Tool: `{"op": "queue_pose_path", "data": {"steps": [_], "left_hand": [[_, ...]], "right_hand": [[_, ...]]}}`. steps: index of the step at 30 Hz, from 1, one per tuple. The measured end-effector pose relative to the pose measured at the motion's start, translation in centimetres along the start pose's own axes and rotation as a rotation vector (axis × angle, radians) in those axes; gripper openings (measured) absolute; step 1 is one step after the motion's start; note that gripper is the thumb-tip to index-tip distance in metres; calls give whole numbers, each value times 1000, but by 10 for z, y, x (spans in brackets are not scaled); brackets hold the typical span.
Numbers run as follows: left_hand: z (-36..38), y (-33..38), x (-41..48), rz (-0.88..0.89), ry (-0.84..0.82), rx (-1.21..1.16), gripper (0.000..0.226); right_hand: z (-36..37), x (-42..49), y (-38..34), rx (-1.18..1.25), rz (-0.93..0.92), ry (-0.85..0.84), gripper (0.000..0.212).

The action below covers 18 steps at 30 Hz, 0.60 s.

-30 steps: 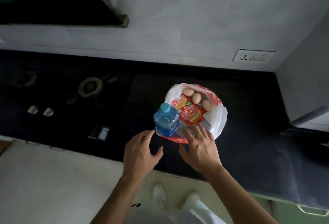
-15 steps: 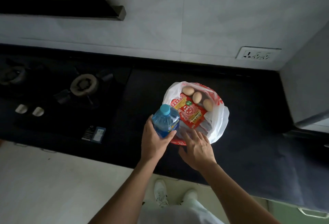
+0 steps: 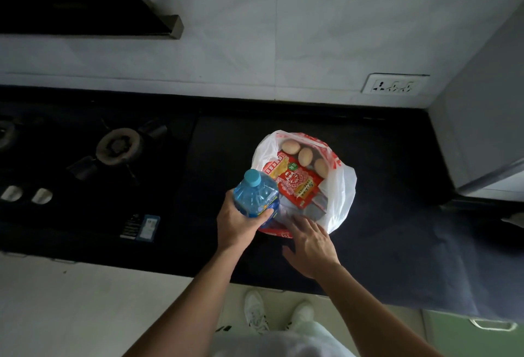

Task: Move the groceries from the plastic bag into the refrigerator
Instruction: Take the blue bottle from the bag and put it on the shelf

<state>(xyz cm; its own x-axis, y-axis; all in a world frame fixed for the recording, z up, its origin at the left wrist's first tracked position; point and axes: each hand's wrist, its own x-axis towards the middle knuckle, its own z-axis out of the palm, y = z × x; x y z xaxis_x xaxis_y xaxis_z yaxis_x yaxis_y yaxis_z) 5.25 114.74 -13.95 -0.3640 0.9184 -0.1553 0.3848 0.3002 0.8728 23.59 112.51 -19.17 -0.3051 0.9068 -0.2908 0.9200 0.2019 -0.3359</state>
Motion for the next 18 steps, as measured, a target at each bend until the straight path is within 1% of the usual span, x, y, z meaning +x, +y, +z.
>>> {"op": "queue_pose_path", "data": {"steps": [2,4,6,8,11,12,15,16,18], "left_hand": [[-7,0,2,-2,-29,-20,71],[-16,5,2,21,-59,-25,69],[-25,14,3,57,-104,-48,70],[-35,27,4,115,-159,-60,73],[-46,55,3,203,-240,-48,69],[-48,65,1,229,-257,-54,68],[-54,89,-6,268,-296,-115,71],[-56,96,-9,273,-310,-138,71],[-58,109,-13,277,-343,-184,71]], "right_hand": [[-5,2,2,177,40,26,59],[-15,5,2,437,113,72,40],[-23,9,1,662,185,131,31],[-32,10,-5,862,248,186,35],[-46,13,-13,1051,300,245,46],[-49,12,-16,1134,315,250,46],[-69,8,-28,1500,360,235,35],[-75,6,-32,1625,345,208,36],[-86,4,-40,1872,225,134,47]]}}
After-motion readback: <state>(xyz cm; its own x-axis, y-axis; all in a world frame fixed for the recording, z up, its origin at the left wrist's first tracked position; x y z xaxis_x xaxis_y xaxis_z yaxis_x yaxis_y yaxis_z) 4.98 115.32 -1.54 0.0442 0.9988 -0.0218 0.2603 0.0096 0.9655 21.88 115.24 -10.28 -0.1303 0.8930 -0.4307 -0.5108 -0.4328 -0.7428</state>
